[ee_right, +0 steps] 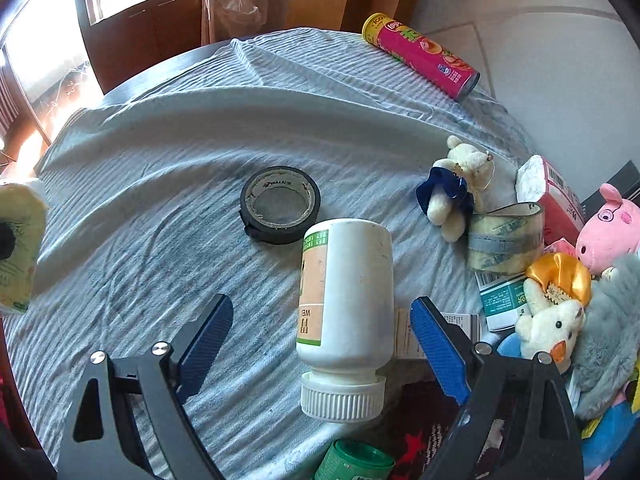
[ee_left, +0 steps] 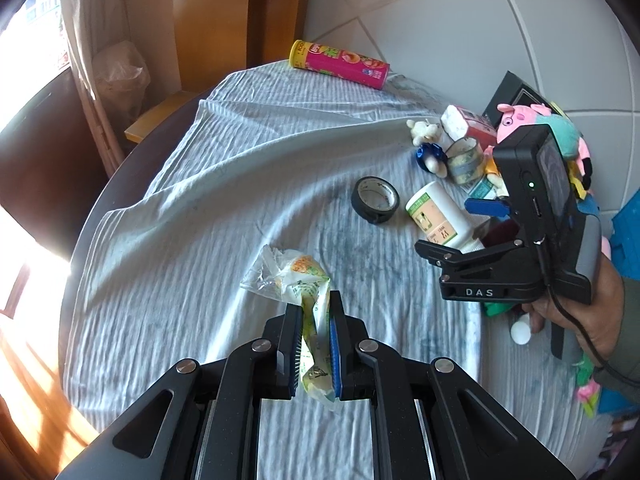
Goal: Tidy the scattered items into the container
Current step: 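Grasp the white pill bottle with the right gripper and lift it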
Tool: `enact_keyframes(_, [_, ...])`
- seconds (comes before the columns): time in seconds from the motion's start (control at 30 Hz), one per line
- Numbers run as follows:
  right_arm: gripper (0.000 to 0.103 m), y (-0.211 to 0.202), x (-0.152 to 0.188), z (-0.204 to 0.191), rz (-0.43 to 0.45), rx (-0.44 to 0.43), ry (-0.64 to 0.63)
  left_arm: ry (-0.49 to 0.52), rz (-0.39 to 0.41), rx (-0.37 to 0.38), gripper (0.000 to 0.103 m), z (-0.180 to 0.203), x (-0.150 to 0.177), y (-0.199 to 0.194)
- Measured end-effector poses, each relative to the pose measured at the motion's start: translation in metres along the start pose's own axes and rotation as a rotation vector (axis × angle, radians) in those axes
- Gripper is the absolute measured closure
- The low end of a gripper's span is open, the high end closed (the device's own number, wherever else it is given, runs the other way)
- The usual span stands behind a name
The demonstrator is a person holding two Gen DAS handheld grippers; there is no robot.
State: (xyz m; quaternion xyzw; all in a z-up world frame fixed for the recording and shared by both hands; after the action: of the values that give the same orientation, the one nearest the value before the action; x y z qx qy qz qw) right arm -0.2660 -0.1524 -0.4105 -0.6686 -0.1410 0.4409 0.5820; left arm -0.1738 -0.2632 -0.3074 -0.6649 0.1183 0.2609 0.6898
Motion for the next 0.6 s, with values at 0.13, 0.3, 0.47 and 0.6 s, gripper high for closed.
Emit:
enact_keyframes(0.13, [0.027,0.006,0.0,0.0,-0.008,0.026,-0.035,-0.002,-0.008,-0.003,0.092,-0.004,0.001,0.003])
enact_keyframes(0.3, [0.051,0.005,-0.005,-0.003,-0.031,0.021,-0.044,-0.023,-0.009,-0.013,0.092,-0.011,0.0,0.007])
enact_keyframes(0.47, [0.052,-0.002,-0.005,-0.006,-0.023,0.004,-0.047,-0.021,0.004,-0.018,0.092,-0.013,-0.005,0.003])
enact_keyframes(0.6, [0.052,-0.016,-0.006,-0.01,-0.003,-0.017,-0.043,-0.027,0.015,-0.023,0.092,-0.015,-0.01,-0.001])
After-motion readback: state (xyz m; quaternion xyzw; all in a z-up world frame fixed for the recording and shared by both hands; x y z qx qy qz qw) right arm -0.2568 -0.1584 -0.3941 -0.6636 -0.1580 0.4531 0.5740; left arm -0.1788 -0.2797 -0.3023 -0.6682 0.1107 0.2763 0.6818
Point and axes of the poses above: each gripper's, at about its wrist camera, not at the fingertips, and y roughly the way its jaws point, z to its right, x to its underside, the point moved 4 cm from there along y, roughly the way its jaws point, and after that the axes turned 7 degrees about y, right-handed, at the moved point
